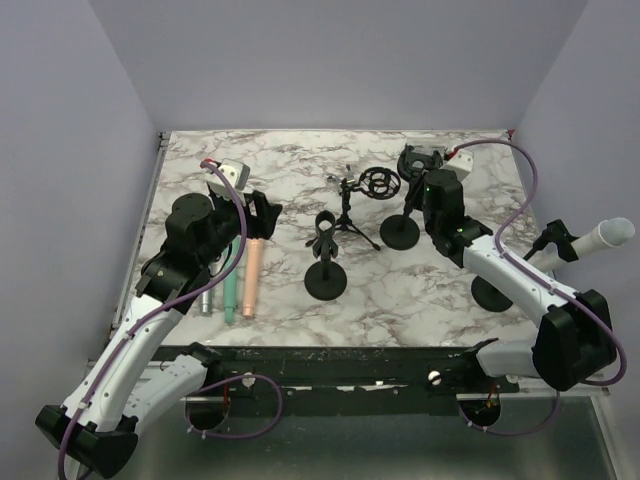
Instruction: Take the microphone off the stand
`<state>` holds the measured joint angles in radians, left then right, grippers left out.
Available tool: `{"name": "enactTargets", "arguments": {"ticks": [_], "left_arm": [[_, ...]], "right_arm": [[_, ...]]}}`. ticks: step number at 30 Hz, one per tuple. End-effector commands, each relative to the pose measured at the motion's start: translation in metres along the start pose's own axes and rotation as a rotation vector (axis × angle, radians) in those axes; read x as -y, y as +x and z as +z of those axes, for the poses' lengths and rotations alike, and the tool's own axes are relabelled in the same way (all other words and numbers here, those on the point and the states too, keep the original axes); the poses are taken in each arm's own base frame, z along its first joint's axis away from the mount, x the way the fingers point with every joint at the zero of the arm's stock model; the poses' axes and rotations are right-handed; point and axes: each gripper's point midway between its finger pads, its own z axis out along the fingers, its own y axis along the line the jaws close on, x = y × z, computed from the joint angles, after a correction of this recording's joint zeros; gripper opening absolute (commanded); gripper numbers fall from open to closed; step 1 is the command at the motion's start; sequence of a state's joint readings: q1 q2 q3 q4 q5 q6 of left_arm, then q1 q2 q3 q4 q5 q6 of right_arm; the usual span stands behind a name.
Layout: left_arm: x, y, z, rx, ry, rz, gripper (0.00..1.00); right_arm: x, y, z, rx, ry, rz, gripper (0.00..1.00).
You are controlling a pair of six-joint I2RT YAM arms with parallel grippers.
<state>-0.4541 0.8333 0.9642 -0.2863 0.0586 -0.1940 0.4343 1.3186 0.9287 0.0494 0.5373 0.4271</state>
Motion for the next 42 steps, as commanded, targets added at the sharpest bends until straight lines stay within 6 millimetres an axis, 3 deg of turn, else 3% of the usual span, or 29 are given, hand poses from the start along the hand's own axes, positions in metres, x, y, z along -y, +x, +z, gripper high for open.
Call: {"name": "enactTargets", "arguments": {"ticks": [1, 6, 10, 12, 18, 23, 26, 29, 34, 42], "left_arm": [[-0.002, 0.003, 0.001, -0.005, -0.016, 0.013, 0.67], [-0.001, 0.005, 0.002, -0.011, -0.012, 0.013, 0.67], [-0.002, 0.006, 0.003, -0.016, -0.014, 0.013, 0.67], [-0.001, 0.006, 0.003, -0.016, -0.012, 0.013, 0.67], [-0.001, 0.006, 0.003, -0.018, -0.011, 0.013, 0.67], [-0.001, 0.006, 0.003, -0.018, -0.01, 0.011, 0.67], [0.001, 0.005, 0.002, -0.016, -0.004, 0.009, 0.67], [0.001, 0.003, 0.0, -0.008, -0.002, 0.01, 0.67], [0.005, -0.001, -0.003, 0.003, 0.012, 0.003, 0.67], [0.016, -0.01, -0.013, 0.032, 0.057, -0.01, 0.67]], "right_arm": [[0.054, 0.119, -0.013, -0.35, 0.117, -0.175, 0.01], [0.056, 0.126, -0.01, -0.361, 0.125, -0.189, 0.01], [0.047, 0.113, -0.008, -0.342, 0.106, -0.184, 0.01], [0.041, 0.101, -0.008, -0.322, 0.091, -0.176, 0.08], [0.021, 0.059, -0.013, -0.261, 0.026, -0.157, 0.45], [-0.003, 0.009, -0.025, -0.201, -0.055, -0.132, 0.62], [-0.007, -0.02, -0.034, -0.168, -0.058, -0.127, 0.76], [-0.011, -0.042, -0.049, -0.151, -0.08, -0.117, 0.8], [0.003, -0.055, -0.082, -0.17, -0.081, -0.115, 0.81], [0.066, -0.073, -0.145, -0.173, 0.091, -0.136, 0.85]]}}
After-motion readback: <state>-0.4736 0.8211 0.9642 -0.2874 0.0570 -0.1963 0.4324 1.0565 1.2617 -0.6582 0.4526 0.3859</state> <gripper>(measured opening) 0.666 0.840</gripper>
